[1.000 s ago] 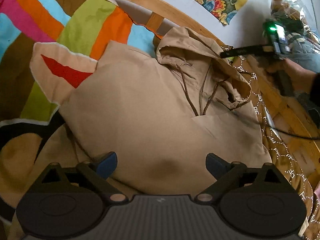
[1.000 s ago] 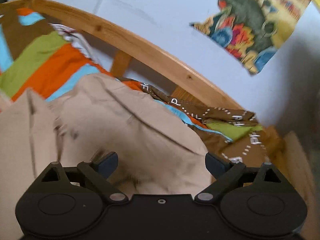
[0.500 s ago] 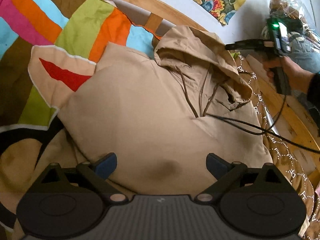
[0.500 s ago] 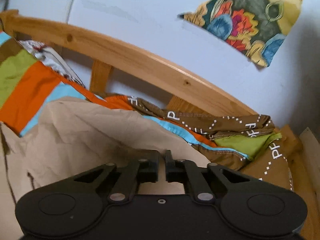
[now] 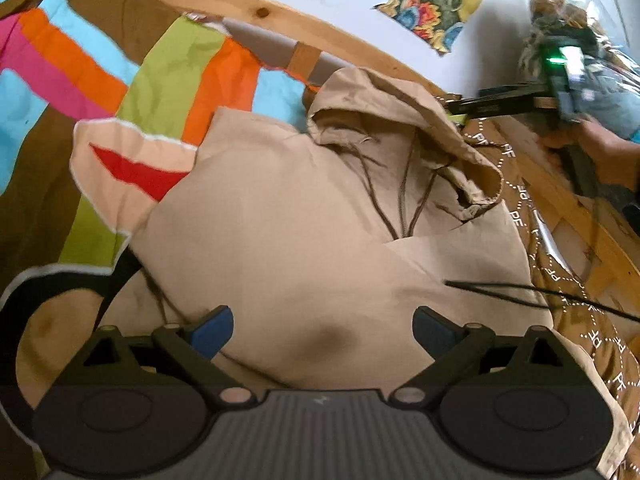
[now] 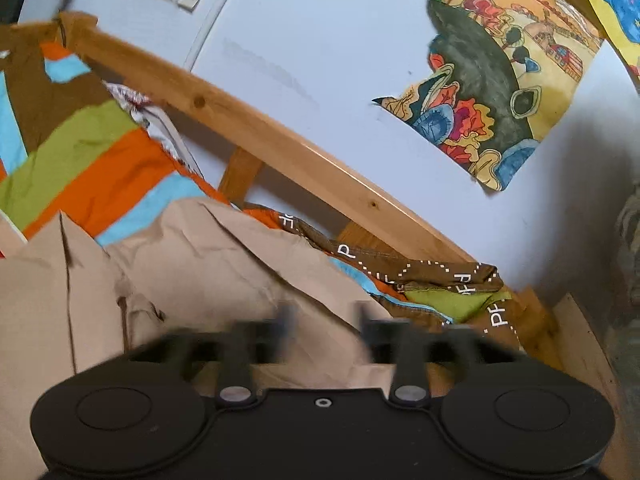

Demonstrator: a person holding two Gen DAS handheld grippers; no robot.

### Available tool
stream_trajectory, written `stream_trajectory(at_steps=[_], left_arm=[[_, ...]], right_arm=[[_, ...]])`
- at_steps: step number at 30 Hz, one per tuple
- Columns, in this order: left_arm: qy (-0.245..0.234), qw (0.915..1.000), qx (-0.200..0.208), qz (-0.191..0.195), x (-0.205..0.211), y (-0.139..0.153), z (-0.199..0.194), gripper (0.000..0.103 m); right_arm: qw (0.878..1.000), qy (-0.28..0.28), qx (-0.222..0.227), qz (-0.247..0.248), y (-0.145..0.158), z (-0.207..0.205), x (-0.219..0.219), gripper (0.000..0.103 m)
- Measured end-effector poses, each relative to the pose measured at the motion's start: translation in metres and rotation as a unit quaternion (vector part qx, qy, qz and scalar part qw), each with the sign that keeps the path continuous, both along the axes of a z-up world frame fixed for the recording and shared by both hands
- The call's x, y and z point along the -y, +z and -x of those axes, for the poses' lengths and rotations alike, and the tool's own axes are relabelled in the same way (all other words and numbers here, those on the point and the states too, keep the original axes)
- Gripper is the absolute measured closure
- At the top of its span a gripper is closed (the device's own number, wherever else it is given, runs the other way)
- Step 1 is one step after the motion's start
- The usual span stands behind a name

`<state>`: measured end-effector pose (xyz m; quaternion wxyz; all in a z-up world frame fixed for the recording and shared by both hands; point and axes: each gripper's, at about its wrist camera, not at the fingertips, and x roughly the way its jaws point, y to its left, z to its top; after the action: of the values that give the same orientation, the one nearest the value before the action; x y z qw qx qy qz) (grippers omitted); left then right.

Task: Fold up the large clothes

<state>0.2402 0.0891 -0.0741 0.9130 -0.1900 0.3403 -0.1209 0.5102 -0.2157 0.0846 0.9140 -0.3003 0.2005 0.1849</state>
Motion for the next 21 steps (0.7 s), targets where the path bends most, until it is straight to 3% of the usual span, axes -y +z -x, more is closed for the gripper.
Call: stream_trajectory(at_steps=[5,8,9,10,11,12,16,19,21], left_arm=[[-0.010,0.9999,0.009,0.009,-0.002,-0.003,-0.009,0.004],[0.001,0.9997,0.017,0.017,-0.007,-0.002,-0.015,0.004],[0.009,0.9995,0.022,0.020,-0.010,-0.001,-0.016,0.004],[0.017,0.9992,0.027,0.023,-0.013,0.001,-0.016,0.004],[0.024,0.9988,0.032,0.027,-0.016,0.002,-0.016,0.005],[0.032,0.9983,0.036,0.034,-0.019,0.004,-0.017,0.006],[0.040,0.9957,0.051,0.066,-0.027,0.012,-0.017,0.013],[0.020,0.9939,0.062,0.088,-0.023,0.021,-0.014,0.027],[-0.004,0.9930,0.068,0.097,-0.014,0.027,-0.012,0.042]], right_arm=[[0.999,-0.014,0.003,0.043,-0.021,-0.045,-0.018,0.026],[0.998,-0.037,-0.020,0.054,-0.032,-0.081,-0.027,0.025],[0.997,-0.043,-0.031,0.052,-0.036,-0.092,-0.030,0.031],[0.997,-0.046,-0.043,0.042,-0.038,-0.099,-0.030,0.042],[0.997,-0.052,-0.052,0.031,-0.039,-0.104,-0.029,0.082],[0.996,-0.062,-0.056,0.012,-0.039,-0.107,-0.025,0.103],[0.998,-0.051,-0.020,-0.030,-0.028,-0.078,-0.002,0.103],[0.999,-0.023,0.017,-0.042,-0.009,-0.026,0.016,0.103],[0.998,-0.002,0.038,-0.045,0.003,0.013,0.024,0.103]])
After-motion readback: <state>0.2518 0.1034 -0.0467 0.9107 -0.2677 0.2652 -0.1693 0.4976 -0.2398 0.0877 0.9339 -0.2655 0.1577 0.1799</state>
